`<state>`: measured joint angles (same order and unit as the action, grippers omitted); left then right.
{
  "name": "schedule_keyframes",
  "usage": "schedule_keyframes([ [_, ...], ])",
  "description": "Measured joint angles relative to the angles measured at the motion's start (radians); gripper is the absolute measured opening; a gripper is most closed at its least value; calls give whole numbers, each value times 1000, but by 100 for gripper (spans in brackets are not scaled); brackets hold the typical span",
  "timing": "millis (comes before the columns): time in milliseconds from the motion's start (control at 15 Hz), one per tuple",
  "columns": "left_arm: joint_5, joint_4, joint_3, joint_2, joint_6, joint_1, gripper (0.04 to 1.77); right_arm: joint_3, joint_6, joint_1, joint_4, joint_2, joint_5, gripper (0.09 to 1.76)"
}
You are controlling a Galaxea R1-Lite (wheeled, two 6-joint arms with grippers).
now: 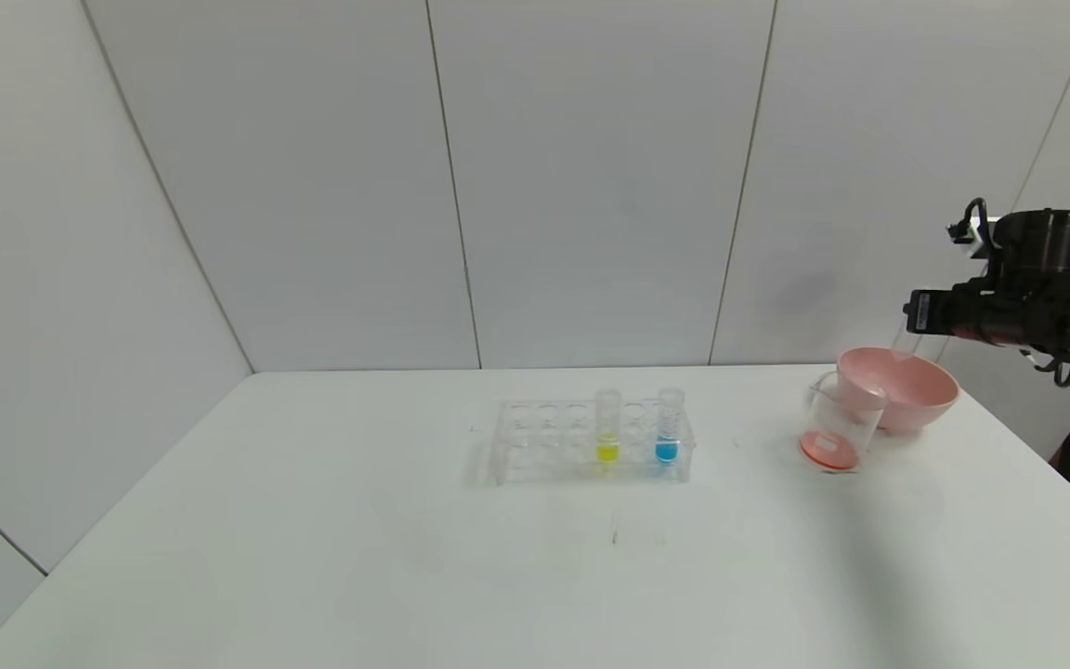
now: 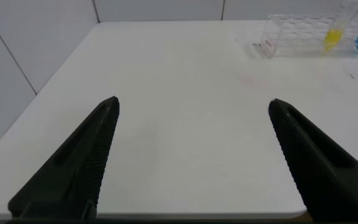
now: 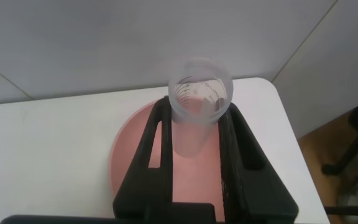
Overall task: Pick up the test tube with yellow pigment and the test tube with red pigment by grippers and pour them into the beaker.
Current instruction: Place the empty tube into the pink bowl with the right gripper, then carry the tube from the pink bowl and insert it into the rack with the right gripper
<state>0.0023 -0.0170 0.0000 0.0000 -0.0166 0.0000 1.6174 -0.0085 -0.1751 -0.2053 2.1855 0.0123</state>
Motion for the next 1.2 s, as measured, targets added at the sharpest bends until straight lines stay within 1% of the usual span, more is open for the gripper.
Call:
schedule_keyframes([
  [533,0,0,0,0,0,0,172,-21,-5,0,-10,32,-1,50],
  [600,0,0,0,0,0,0,172,-21,-3,0,-16,33,-1,59],
  [733,0,0,0,0,0,0,172,-21,-1,-3,-23,33,-3,85],
  [867,0,0,0,0,0,0,172,-21,0,-7,-25,32,-4,105],
  [1067,0,0,0,0,0,0,172,-20,-1,-8,-26,31,-5,126],
  [1200,0,0,0,0,0,0,172,-20,-1,-6,-30,21,-8,136],
])
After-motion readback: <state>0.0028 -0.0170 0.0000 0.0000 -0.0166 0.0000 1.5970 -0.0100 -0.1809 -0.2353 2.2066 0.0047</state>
